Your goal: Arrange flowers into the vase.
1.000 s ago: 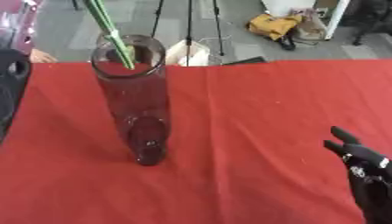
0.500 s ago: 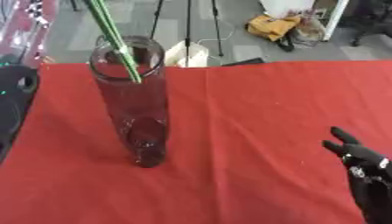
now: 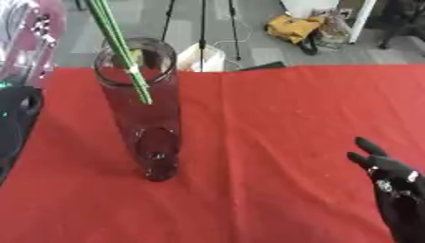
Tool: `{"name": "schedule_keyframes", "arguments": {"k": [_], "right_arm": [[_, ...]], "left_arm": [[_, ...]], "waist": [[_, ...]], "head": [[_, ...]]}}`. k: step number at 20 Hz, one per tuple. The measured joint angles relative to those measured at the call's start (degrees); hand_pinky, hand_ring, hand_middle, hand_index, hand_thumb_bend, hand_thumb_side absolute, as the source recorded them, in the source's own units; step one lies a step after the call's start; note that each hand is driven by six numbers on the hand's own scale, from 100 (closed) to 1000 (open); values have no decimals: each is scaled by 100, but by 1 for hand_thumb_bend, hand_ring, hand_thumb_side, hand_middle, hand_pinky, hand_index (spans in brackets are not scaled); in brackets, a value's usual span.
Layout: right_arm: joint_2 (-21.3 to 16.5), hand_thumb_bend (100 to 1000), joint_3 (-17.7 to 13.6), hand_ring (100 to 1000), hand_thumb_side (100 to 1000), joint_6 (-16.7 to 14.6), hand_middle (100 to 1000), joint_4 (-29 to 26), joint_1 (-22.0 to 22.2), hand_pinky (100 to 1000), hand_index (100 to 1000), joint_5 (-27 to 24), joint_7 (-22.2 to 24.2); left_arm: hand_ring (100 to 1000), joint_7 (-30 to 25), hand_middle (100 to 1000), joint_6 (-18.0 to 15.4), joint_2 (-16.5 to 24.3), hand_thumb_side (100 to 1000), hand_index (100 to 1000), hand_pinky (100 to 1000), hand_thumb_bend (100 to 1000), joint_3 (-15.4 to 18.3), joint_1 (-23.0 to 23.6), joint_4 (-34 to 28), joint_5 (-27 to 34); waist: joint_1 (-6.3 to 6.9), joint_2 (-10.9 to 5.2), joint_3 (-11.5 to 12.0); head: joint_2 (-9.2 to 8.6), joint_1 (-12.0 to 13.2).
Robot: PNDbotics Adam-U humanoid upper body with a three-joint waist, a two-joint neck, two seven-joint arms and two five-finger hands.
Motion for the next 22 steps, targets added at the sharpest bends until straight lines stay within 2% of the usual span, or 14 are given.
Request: {"name": "schedule_keyframes", "arguments": {"k": [3, 7, 10, 22], "right_arm": [[8, 100, -1, 1000, 1000, 15, 156, 0, 24, 940, 861, 0, -15], [9, 100, -2, 1000, 1000, 62, 160, 0, 77, 939, 861, 0, -37], [-19, 100, -5, 1000, 1000, 98, 164, 0, 97, 939, 861, -11, -56], [-84, 100, -38, 1000, 1000, 195, 158, 0, 125, 945, 865, -154, -37]], "left_arm": [[100, 43, 100, 50, 3, 749, 101, 100, 115, 0, -61, -4, 105], [100, 205, 100, 237, 30, 743, 102, 100, 130, 18, -164, -72, 295], [100, 388, 100, 321, 97, 716, 103, 100, 127, 107, -257, -112, 403], [100, 595, 100, 33, 267, 677, 104, 100, 113, 335, -348, -334, 195]], "waist": [[9, -11, 35], [17, -122, 88], [82, -184, 98], [151, -223, 49]], "head": [[5, -4], [18, -28], [48, -26], [82, 8]]}}
